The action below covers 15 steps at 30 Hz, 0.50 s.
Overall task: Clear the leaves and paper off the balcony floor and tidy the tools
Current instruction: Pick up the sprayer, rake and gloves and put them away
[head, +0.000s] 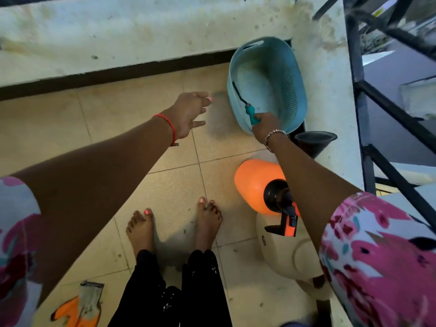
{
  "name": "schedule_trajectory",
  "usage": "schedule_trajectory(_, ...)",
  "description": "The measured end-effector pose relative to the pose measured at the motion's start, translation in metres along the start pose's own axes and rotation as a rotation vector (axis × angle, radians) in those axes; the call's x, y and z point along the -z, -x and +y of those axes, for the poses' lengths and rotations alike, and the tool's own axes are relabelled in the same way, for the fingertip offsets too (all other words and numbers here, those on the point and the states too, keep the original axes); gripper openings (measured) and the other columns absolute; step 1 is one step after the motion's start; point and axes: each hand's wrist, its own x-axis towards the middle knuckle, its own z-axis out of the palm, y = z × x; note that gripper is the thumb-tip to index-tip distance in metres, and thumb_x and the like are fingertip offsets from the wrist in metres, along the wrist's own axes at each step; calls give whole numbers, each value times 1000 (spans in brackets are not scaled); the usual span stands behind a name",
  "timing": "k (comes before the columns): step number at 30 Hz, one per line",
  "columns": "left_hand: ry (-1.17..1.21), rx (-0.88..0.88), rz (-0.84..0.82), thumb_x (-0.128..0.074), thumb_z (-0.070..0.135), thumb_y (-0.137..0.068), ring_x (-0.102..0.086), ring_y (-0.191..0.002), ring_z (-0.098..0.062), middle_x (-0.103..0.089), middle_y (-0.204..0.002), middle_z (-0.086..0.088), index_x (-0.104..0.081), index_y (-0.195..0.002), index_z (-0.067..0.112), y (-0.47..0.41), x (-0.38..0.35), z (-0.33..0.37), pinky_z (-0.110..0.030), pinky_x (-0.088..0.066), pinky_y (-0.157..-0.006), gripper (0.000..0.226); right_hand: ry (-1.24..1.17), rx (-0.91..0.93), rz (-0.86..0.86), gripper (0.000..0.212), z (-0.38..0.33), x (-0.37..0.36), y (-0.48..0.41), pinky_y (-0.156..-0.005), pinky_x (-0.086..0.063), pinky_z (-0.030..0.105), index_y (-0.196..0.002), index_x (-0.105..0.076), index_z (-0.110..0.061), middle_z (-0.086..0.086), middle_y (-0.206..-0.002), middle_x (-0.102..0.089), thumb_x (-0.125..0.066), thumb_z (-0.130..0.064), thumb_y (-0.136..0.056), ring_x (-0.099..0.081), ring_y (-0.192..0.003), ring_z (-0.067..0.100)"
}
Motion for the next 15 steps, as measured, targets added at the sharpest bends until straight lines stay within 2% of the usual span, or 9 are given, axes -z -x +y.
schedule_trajectory(2, 15, -6, 5, -50, 11, -96, -45, -128, -17, -49, -138, -4, -49, -134, 15, 7, 11, 2, -32, -46, -94, 38, 31, -4, -14, 43, -5, 6, 6, -94, -40, 28, -136, -45, -5, 16, -134, -49, -47, -5, -93, -49, -121, 29)
schedule_trajectory(5, 30, -15, 26, -51, 13, -96, -47, -125, -18, -50, -135, -4, -50, -133, 14, 21, 26, 6, -31, -47, -90, 37, 134, -2, -68, 40, -20, 15, 18, -80, -43, 24, -134, -45, 0, 18, -137, -46, -44, -8, -95, -47, -123, 30)
schedule_trajectory(8, 33, -36, 53, -50, 14, -97, -49, -121, -18, -53, -132, -3, -54, -128, 13, 42, 44, 16, -31, -47, -87, 31, 252, 39, -126, 37, -49, 24, 35, -90, -40, 29, -128, -50, 5, 19, -137, -46, -42, -10, -95, -46, -123, 33)
schedule_trajectory(12, 27, -82, 104, -50, 14, -97, -50, -112, -15, -55, -125, -4, -56, -124, 11, 82, 85, 30, -31, -46, -87, 29, 322, 146, -141, 31, -110, 27, 77, -80, -40, 27, -117, -56, 6, 22, -124, -56, -44, -8, -93, -53, -114, 33)
schedule_trajectory(15, -10, -124, 178, -51, 14, -96, -51, -105, -17, -57, -114, -6, -60, -118, 8, 121, 118, 34, -33, -46, -84, 24, 427, 298, -210, 33, -166, 24, 124, -91, -42, 30, -122, -54, 2, 21, -130, -52, -45, -7, -92, -50, -120, 32)
